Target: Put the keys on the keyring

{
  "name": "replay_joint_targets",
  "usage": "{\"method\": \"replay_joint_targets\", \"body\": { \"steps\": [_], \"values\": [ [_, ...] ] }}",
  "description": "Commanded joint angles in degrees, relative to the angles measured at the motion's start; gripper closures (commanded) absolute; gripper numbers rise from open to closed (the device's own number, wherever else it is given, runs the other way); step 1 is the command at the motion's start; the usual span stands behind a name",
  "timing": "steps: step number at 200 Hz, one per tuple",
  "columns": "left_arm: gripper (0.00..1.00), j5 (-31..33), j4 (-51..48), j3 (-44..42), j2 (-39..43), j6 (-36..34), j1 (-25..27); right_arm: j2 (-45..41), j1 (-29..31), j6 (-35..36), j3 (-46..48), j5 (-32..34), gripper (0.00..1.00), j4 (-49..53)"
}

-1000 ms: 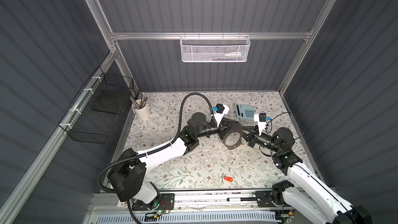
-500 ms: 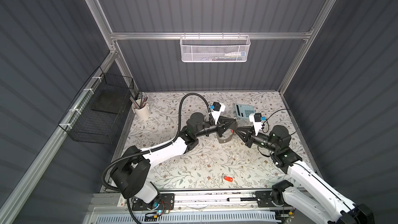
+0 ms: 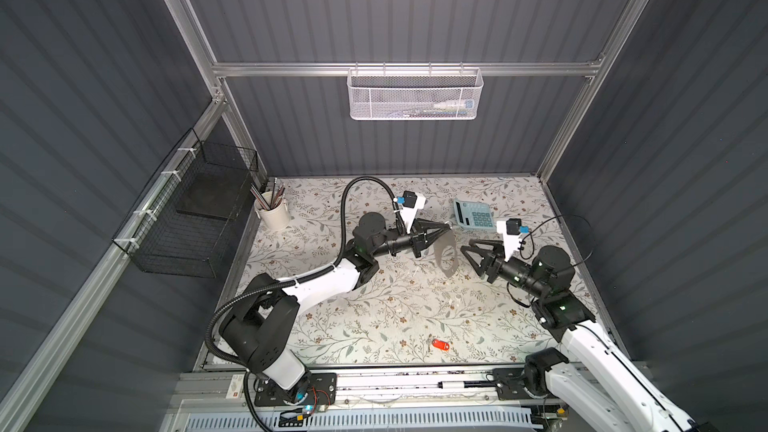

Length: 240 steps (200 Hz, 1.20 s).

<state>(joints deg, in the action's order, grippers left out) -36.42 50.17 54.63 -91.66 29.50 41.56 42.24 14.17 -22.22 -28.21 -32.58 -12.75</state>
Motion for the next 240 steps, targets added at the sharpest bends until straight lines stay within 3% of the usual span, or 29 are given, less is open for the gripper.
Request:
{"method": "replay_joint_targets", "body": {
  "steps": [1, 29, 60, 87, 151, 240],
  "values": [
    [1.0, -5.82, 10.52, 1.01, -0.83, 5.31, -1.41, -0.54, -2.89, -3.31, -1.99, 2.2, 0.41, 1.33],
    [1.0, -8.57, 15.55, 0.99, -2.05, 9.57, -2.45, 0.39, -4.88, -7.1, -4.54, -0.49, 0.38, -1.98],
    [1.0, -10.35, 16.9, 1.24, -2.72, 10.64, -2.54, 4.97, -4.86, -12.09, -7.21, -11.26, 0.41, -9.13],
    [1.0, -11.1, 18.5, 1.34, -3.42, 11.83, -2.56, 7.69, -4.54, -15.36, -8.46, -15.4, 0.45, -13.94],
    [1.0, -11.92, 21.93, 1.59, -4.89, 14.54, -2.54, 11.32, 1.15, -14.54, -10.15, -15.59, 0.52, -16.55],
    [1.0, -12.35, 22.29, 1.33, -4.93, 14.72, -2.54, 15.45, 3.38, -14.53, -11.89, -15.49, 0.74, -16.51]
  ]
}}
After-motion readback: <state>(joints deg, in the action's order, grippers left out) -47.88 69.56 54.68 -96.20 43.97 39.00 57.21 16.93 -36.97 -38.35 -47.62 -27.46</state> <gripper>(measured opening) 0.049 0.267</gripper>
